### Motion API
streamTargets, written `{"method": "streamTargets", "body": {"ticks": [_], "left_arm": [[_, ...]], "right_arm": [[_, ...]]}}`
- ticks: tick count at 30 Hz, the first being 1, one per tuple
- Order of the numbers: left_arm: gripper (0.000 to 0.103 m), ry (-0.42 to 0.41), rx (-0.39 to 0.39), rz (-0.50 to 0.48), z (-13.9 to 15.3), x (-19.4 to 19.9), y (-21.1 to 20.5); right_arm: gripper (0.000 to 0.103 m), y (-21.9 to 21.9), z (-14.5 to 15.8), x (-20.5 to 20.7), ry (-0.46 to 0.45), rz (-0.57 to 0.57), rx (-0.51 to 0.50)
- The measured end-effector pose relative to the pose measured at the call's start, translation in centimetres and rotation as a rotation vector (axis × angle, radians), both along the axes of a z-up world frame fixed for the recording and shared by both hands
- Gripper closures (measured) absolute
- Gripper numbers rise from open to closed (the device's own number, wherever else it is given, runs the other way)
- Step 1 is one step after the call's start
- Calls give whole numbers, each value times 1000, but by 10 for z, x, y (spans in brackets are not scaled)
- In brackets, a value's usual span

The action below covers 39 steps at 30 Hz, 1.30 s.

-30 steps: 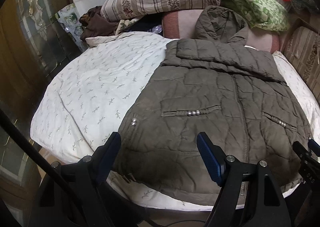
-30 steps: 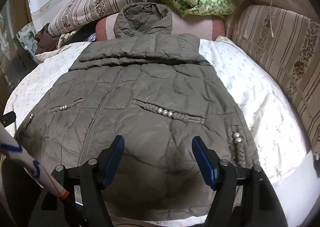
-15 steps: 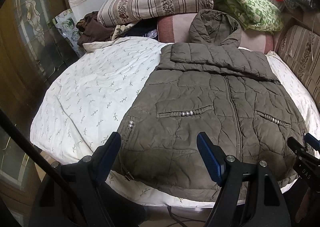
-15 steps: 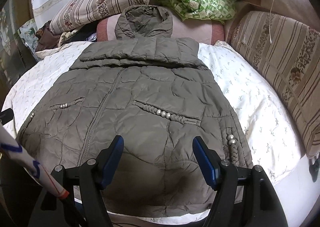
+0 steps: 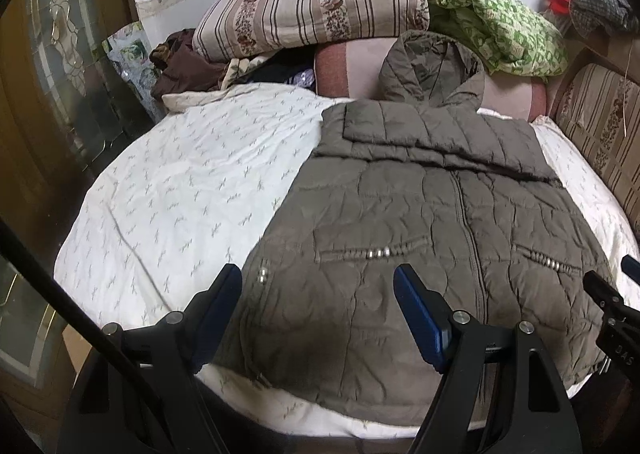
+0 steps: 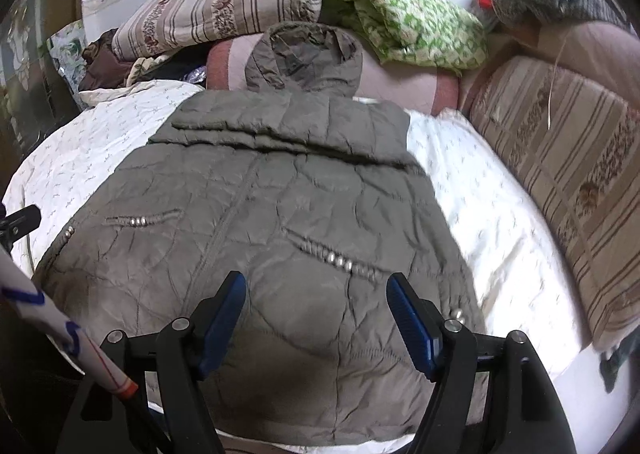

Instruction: Fold large clothes

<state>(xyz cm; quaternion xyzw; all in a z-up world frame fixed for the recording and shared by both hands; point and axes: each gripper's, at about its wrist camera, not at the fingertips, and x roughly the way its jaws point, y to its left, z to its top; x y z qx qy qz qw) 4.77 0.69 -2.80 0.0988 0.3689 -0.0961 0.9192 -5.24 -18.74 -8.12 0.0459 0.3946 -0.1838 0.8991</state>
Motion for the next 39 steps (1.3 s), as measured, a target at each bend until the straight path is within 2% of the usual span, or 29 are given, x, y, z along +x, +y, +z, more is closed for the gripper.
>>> {"method": "streamTargets", "body": {"ticks": [8, 16, 20, 23, 27, 29, 30, 32, 33, 36, 39], "left_arm": [[26, -45, -13, 9, 6, 40, -3], [26, -77, -30, 6, 11, 94, -12], [26, -92, -47, 9, 9, 125, -24], [26, -67, -66, 17, -2, 156, -33], [26, -8, -64, 43, -34, 187, -32], [26, -1, -27, 78, -53, 200, -26], [26, -8, 18, 101, -62, 206, -24], [26, -7, 72, 131, -72, 215, -21], [26, 1, 72, 141, -74, 219, -17], [26, 49, 4, 151, -76, 231, -7], [26, 44, 12, 158, -77, 238, -9]], "right_arm": [[22, -4, 39, 31, -26, 3, -88], [20, -7, 67, 79, -28, 7, -182], [20, -7, 78, 110, -16, 19, -195], [20, -9, 81, 132, -3, 26, -189], [20, -17, 77, 175, 11, 35, -173], [20, -26, 77, 200, -24, 78, -99], [20, -30, 77, 211, -40, 85, -74], [19, -40, 77, 242, -67, 68, -52], [19, -42, 77, 255, -74, 60, -41], [19, -57, 78, 309, -92, 24, 16], [19, -72, 82, 372, -91, -9, 47]]}}
